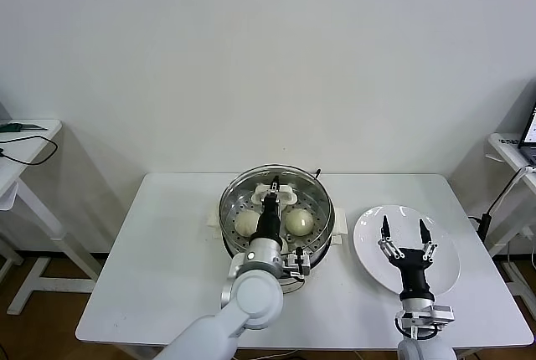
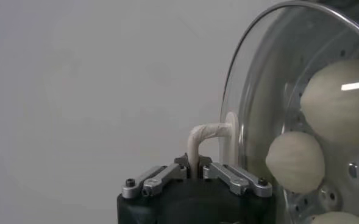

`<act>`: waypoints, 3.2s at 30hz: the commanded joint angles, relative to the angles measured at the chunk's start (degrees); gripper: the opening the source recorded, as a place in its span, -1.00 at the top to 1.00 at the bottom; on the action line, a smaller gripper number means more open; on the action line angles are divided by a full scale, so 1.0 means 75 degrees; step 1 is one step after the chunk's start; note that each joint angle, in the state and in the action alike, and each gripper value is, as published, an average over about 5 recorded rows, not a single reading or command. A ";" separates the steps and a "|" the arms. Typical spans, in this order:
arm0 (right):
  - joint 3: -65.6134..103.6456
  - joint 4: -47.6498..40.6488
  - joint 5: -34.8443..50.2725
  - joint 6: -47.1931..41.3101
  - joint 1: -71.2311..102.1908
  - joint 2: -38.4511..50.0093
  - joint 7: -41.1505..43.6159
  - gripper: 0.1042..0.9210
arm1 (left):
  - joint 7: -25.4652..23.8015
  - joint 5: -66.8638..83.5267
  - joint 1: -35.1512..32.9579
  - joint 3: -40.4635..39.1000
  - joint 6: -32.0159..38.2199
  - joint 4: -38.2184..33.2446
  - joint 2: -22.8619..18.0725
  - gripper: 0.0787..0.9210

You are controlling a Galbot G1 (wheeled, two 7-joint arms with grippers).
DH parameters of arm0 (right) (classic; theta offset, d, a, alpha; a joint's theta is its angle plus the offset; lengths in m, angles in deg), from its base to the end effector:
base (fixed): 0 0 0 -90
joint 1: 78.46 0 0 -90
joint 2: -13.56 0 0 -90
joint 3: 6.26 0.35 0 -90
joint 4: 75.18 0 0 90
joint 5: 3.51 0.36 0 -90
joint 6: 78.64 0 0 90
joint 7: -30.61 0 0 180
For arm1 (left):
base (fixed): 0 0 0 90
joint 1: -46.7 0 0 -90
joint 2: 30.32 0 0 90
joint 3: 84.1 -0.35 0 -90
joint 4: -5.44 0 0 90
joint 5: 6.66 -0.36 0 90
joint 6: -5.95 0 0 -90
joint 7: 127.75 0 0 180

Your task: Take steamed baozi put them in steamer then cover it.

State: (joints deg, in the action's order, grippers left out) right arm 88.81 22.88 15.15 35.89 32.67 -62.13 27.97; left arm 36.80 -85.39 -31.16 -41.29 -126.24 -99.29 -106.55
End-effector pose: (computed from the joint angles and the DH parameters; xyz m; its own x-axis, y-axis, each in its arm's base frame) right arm 0.2294 -0.1046 -0.3914 -0.9698 0.1187 -0.2129 0.1074 0.9922 0.0636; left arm 0.2969 -0.1866 -0.2551 -0.9910 0.1317 0.0236 0.0300 0.0475 0.9984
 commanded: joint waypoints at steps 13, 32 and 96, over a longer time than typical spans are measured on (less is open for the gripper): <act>-0.0030 -0.0147 -0.0042 0.0039 -0.0021 0.0005 0.0076 -0.76 | 0.0029 -0.0738 -0.0251 -0.0026 -0.0374 0.0039 -0.0316 0.74; -0.0033 -0.0206 -0.0046 0.0071 -0.0042 0.0037 0.0138 -0.76 | 0.0071 -0.0872 -0.0329 0.0022 -0.0374 0.0254 -0.0486 0.74; -0.0314 0.0283 -0.0199 -0.0291 -0.0035 0.0186 0.0190 -0.76 | 0.3217 0.5936 -0.5526 0.6102 0.3410 -0.3877 0.0398 -0.77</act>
State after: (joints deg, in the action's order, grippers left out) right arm 86.54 22.34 13.78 35.50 32.27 -60.69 29.35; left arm 50.49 -72.76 -56.59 -22.45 -126.25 -122.30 -99.81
